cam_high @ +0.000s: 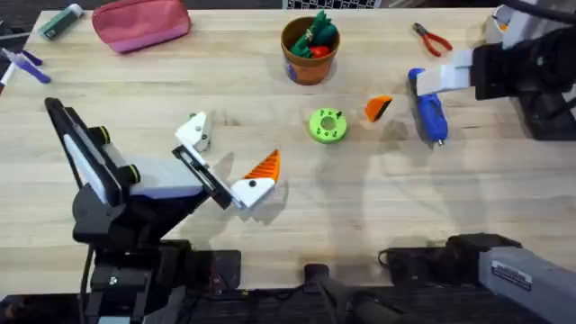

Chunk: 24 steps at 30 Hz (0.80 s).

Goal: Pick up the gripper from the table and insert it into the empty holder that is missing its gripper. Then pick up a screw, insert it into the mounting hole, and use the screwdriver to tighten it. Finally, clean up the table by picking up the vegetable and placing it into the bucket.

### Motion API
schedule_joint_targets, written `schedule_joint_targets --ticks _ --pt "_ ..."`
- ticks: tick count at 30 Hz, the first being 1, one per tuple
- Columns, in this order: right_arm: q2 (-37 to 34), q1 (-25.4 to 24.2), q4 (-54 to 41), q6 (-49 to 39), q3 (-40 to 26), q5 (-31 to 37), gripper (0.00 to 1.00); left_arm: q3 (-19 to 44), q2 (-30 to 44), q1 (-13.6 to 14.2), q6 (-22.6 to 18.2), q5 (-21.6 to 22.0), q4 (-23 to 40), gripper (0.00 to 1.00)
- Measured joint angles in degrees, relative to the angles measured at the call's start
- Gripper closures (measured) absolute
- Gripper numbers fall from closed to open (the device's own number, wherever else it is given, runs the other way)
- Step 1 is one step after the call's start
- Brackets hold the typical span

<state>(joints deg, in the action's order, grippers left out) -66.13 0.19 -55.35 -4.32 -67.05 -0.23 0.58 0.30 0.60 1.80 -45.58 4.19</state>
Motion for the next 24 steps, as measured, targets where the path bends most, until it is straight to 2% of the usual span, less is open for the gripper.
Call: schedule_joint_targets --ticks 10,24 --pt "0.0 0.0 0.0 0.0 0.0 0.0 0.007 0.0 0.0 0.0 -0.9 -6.7 0.8 0.015" --pt "0.0 0.0 0.0 0.0 0.0 0.0 0.008 0.0 0.0 0.0 -1.2 -9.4 1.1 0.016"
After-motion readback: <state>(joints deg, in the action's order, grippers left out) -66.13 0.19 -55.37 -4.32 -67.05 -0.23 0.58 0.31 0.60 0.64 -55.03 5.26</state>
